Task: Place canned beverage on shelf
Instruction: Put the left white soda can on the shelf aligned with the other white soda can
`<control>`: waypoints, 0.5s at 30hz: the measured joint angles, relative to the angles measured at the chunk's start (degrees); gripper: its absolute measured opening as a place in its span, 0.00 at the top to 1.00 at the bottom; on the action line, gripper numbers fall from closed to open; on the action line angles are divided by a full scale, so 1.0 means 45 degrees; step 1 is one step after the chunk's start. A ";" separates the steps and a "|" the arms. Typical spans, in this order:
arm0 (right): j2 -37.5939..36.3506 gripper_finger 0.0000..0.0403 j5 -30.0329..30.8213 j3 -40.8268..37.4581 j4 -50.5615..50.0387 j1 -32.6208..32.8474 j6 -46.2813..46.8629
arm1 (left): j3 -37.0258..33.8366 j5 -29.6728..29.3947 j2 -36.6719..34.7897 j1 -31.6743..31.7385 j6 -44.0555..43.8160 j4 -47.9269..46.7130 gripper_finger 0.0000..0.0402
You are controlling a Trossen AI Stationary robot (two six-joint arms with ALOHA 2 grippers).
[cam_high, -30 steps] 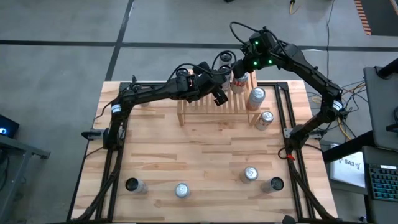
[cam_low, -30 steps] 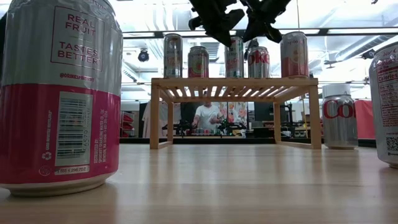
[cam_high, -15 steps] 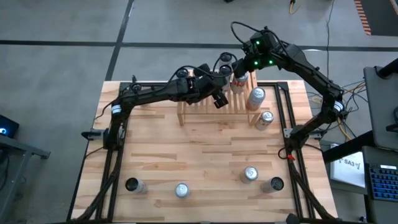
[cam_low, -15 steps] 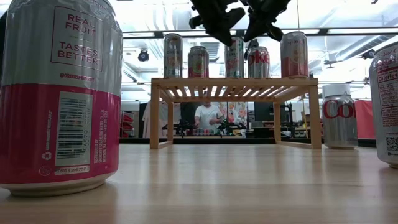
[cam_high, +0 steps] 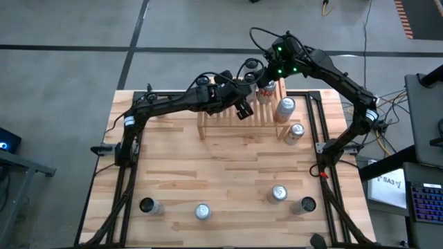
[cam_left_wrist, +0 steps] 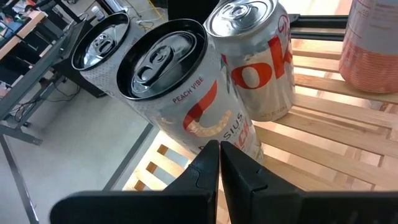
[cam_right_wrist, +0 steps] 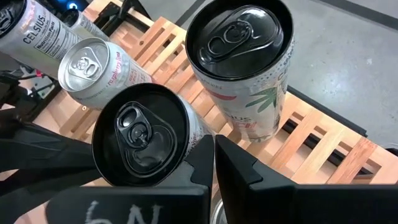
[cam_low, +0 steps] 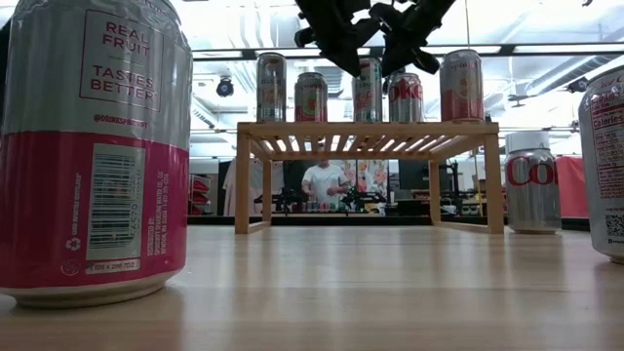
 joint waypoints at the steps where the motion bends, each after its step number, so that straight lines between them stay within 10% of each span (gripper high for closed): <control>1: 0.0001 0.98 0.0000 0.0000 0.0000 0.0000 0.0000 | 0.0000 0.0000 0.0000 0.0017 0.0000 0.0000 1.00; 15: -0.0004 0.98 -0.0005 0.0000 -0.0005 0.0029 0.0000 | -0.0015 0.0000 0.0019 0.0263 -0.0010 0.0045 1.00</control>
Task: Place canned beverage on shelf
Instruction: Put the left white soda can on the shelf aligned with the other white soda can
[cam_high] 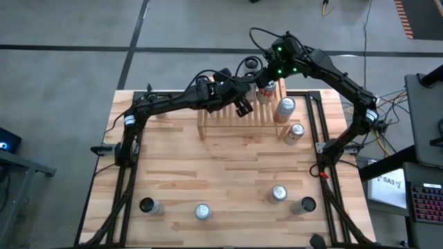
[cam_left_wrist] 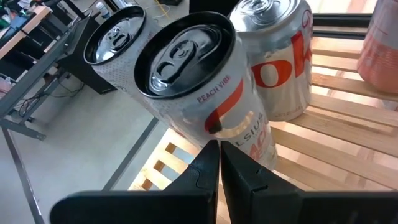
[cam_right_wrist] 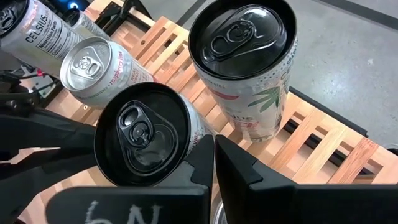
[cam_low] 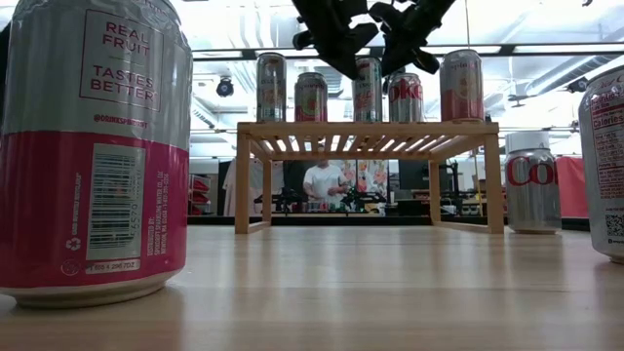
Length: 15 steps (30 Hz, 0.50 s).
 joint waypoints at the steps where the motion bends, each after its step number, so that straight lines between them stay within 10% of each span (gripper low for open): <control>1: 0.0000 0.98 -0.0002 0.0000 0.0003 0.0000 0.0000 | 0.0000 0.0004 0.0000 0.0001 -0.0006 0.0057 1.00; 15: -0.0005 0.98 -0.0242 0.0000 -0.0005 0.0015 -0.0087 | -0.0010 0.0418 0.0000 0.0010 -0.0053 0.0411 1.00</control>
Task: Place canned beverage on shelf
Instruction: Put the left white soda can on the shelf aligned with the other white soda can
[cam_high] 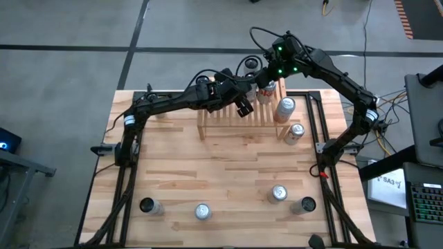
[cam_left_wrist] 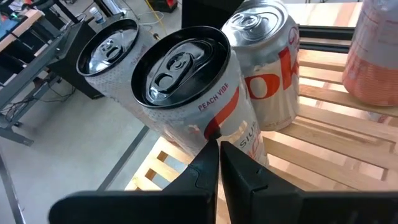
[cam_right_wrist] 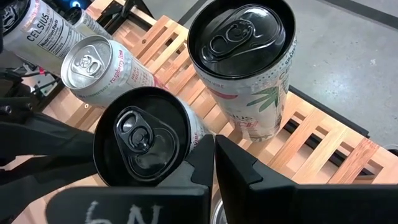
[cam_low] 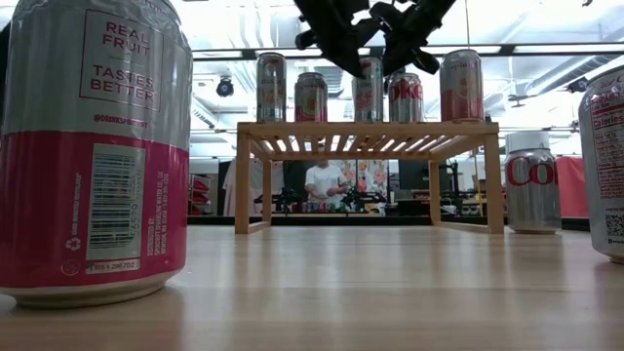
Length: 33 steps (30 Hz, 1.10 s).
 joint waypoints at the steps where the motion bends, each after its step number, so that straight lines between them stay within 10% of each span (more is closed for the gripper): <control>1: 0.0000 0.98 -0.0001 0.0000 0.0000 0.0000 0.0000 | 0.0000 0.0007 0.0000 0.0000 0.0000 0.0038 1.00; 33: -0.0373 0.98 -0.0191 0.0000 0.0463 0.0015 0.0117 | -0.0005 0.0282 0.0010 0.0015 -0.0227 0.0165 1.00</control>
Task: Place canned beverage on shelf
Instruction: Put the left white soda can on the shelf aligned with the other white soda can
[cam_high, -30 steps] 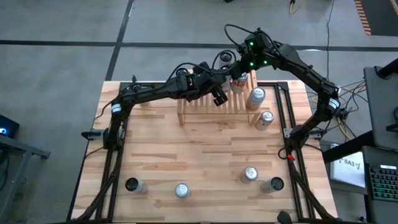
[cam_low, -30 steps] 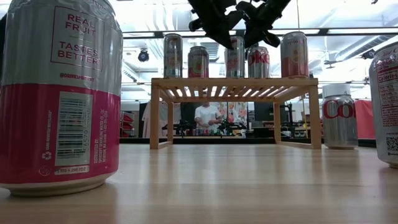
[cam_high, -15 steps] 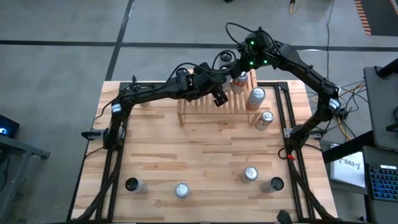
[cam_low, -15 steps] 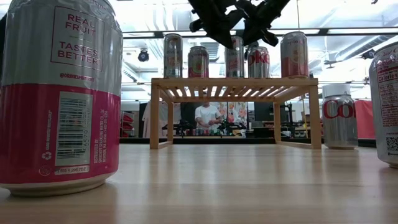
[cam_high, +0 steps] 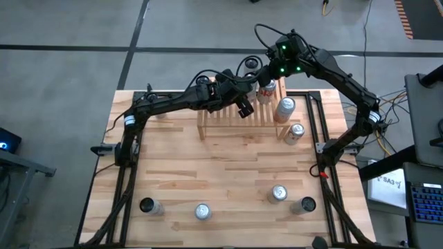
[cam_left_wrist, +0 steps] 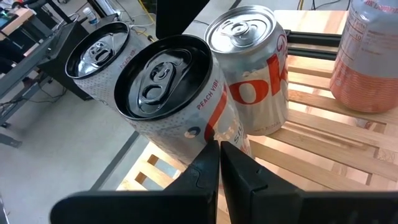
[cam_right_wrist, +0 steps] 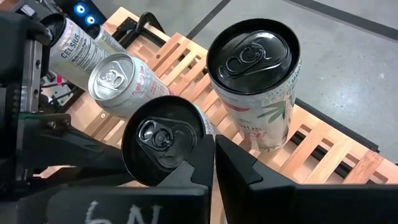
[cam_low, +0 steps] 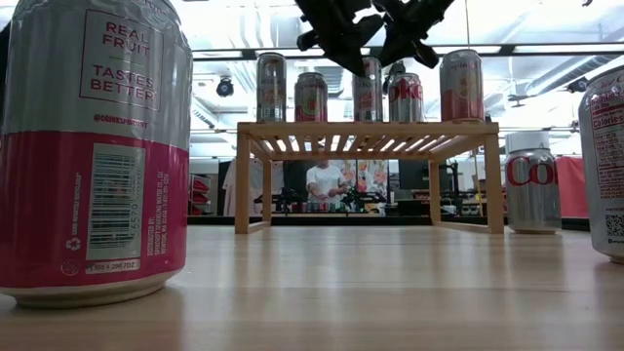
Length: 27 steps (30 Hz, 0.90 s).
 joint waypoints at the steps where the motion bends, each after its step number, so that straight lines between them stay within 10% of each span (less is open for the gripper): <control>1: -0.0016 0.98 0.0005 0.0000 -0.0043 0.0000 0.0000 | 0.0000 -0.0001 0.0000 0.0005 0.0006 0.0000 1.00; 27: -0.0259 0.98 0.0339 0.0000 0.0110 0.0287 -0.0348 | -0.0019 -0.0044 0.0003 0.0029 0.0198 -0.0059 1.00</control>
